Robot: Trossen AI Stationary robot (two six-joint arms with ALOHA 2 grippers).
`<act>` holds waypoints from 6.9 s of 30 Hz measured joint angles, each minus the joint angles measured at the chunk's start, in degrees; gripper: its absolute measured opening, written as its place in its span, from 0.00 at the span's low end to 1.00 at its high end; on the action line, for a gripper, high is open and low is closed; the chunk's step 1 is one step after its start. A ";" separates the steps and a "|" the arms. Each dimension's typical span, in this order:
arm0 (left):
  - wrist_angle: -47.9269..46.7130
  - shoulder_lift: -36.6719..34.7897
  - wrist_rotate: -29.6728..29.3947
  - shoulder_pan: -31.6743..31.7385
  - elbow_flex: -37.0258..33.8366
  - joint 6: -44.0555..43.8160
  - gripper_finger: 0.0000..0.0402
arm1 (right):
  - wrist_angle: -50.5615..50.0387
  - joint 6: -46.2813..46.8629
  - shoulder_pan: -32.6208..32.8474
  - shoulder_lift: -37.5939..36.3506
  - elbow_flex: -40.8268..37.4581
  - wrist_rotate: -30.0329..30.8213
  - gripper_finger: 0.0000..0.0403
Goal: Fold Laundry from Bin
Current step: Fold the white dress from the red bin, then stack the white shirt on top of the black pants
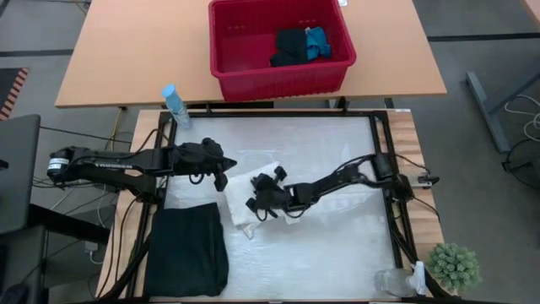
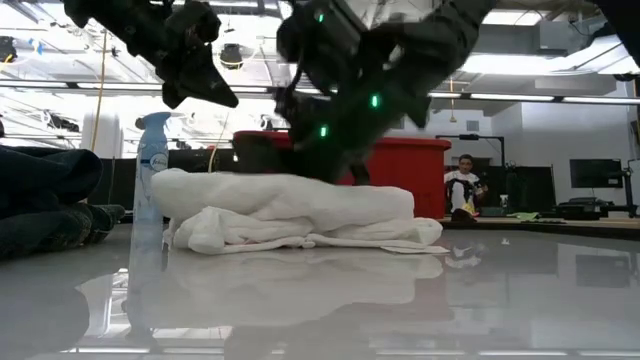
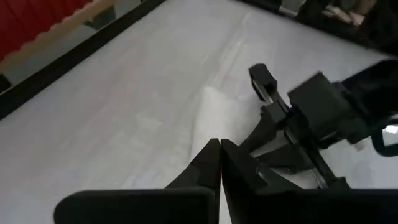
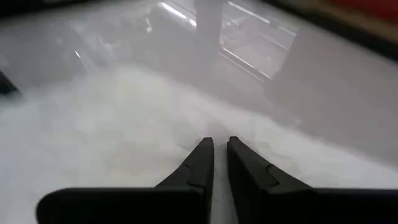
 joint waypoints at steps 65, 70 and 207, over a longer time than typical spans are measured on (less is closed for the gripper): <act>-20.75 4.72 30.25 24.32 -0.39 -30.38 0.63 | -53.30 28.02 -22.56 -23.72 -0.04 -37.78 0.88; -12.99 5.00 28.55 24.13 -2.59 -38.42 0.63 | -52.33 24.06 -25.87 -23.33 -0.04 -38.54 0.88; -61.25 -17.46 15.45 -19.44 25.63 -79.96 0.03 | -23.92 35.32 1.82 9.33 57.11 -45.64 0.16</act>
